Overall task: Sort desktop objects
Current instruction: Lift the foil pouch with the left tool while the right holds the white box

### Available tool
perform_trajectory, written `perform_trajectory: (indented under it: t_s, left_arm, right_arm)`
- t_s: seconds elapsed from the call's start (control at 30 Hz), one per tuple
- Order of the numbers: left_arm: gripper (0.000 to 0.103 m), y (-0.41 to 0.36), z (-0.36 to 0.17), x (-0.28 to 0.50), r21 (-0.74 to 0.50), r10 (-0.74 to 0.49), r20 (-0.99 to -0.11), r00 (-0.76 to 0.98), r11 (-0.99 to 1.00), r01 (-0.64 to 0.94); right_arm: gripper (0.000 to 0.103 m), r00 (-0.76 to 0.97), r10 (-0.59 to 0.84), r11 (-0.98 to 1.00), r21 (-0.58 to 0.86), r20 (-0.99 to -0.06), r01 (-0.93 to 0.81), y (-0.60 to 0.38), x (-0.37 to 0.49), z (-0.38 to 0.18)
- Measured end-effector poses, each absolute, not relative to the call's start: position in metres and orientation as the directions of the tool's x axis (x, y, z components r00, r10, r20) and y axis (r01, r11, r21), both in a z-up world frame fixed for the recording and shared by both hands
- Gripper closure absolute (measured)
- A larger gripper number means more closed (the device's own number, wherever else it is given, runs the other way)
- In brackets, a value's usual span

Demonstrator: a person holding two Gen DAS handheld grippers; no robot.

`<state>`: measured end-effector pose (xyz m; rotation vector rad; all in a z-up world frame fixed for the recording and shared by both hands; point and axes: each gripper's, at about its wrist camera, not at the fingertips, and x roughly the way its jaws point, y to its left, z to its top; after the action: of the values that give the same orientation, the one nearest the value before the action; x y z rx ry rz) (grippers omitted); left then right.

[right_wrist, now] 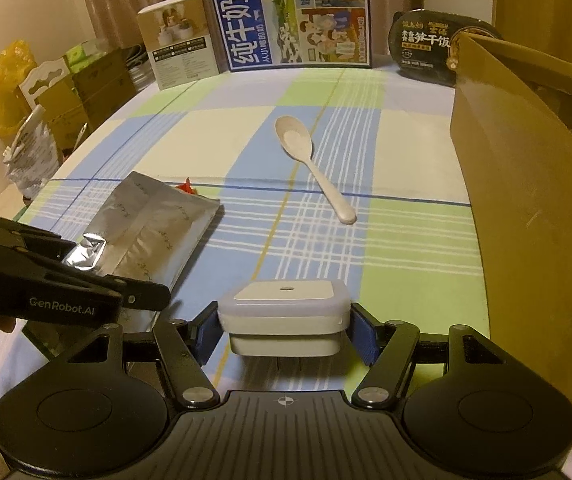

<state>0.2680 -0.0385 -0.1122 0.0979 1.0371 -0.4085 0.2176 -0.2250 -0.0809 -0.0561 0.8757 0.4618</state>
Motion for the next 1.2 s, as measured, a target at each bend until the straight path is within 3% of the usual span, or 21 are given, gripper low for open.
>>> perform_trajectory:
  t_s: [0.2, 0.87, 0.97, 1.2]
  left_arm:
    - [0.064, -0.041, -0.106, 0.257, -0.109, -0.3, -0.857, 0.42, 0.9, 0.421]
    - [0.061, -0.035, -0.107, 0.249, -0.155, -0.335, -0.858, 0.389, 0.891, 0.426]
    - [0.064, -0.037, -0.106, 0.247, -0.138, -0.329, -0.856, 0.399, 0.889, 0.437]
    - [0.067, -0.033, -0.095, 0.244, -0.14, -0.345, -0.827, 0.443, 0.891, 0.433]
  right_arm:
    - [0.04, 0.554, 0.363, 0.9, 0.129, -0.749, -0.416, -0.225, 0.217, -0.08]
    - [0.04, 0.548, 0.353, 0.894, 0.101, -0.758, -0.436, -0.217, 0.218, -0.089]
    - [0.045, 0.574, 0.34, 0.901, 0.085, -0.745, -0.425, -0.217, 0.216, -0.086]
    - [0.045, 0.597, 0.342, 0.906, 0.087, -0.726, -0.414, -0.22, 0.215, -0.081]
